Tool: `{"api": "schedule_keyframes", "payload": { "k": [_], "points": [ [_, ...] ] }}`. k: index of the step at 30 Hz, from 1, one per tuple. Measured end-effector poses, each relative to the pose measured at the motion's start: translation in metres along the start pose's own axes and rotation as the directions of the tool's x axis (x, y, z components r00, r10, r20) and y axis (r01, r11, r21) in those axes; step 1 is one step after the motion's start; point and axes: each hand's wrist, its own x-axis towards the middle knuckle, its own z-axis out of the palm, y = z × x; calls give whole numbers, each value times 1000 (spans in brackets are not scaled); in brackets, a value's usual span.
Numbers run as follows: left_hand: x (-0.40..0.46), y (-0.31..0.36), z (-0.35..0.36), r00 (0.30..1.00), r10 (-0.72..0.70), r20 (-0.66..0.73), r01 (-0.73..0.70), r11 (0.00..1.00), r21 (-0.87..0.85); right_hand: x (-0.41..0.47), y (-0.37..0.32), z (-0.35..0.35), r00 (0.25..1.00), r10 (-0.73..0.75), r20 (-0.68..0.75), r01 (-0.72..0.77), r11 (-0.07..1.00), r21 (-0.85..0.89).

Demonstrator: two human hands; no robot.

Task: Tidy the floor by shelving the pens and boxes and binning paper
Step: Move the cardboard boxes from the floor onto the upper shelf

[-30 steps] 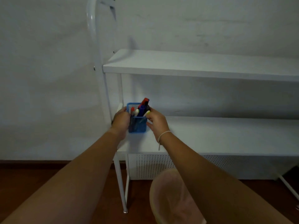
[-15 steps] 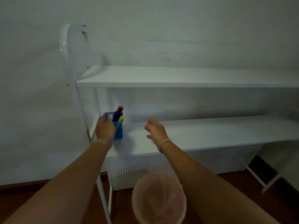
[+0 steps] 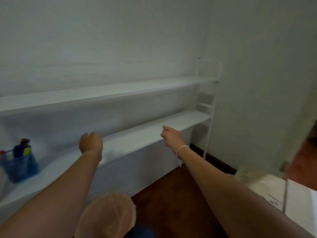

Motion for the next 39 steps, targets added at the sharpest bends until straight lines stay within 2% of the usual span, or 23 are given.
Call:
{"api": "schedule_keyframes", "payload": {
  "k": [3,4,5,6,9,12,17,19,24,30,34,39],
  "points": [
    [-64,24,61,984,40,176,-40,999,-4,-25,5,-76,992,2,-127,2,1000,29],
    [-80,29,77,967,100,233,-105,994,10,-33,6,-97,985,-6,-174,10,1000,21],
    [-111,38,106,940,111,324,-109,994,-26,-51,10,-135,969,-13,-245,16,1000,9],
    [-124,43,120,920,150,361,-172,985,29,-59,10,-153,963,-18,-268,21,1000,10],
    [-198,58,166,855,144,499,-127,990,-68,-96,18,-227,911,-11,-413,15,1000,7],
    [-265,60,206,732,217,645,-160,976,-147,-137,37,-293,830,22,-558,-10,1000,25],
    [-338,40,249,529,189,827,-66,981,-182,-187,79,-354,716,98,-691,-58,995,81],
    [-355,30,263,476,173,862,-49,984,-171,-199,94,-366,690,127,-712,-86,992,94],
    [-394,6,297,413,122,903,-39,992,-116,-220,133,-394,633,193,-750,-141,981,134],
    [-438,-36,341,283,54,958,-93,995,-29,-232,190,-430,574,293,-764,-218,955,202],
    [-467,-73,369,238,26,971,-195,981,22,-240,232,-452,523,348,-778,-243,936,255],
    [-506,-132,438,193,-81,978,-397,905,153,-235,312,-495,461,435,-773,-308,896,321]
  ]
}}
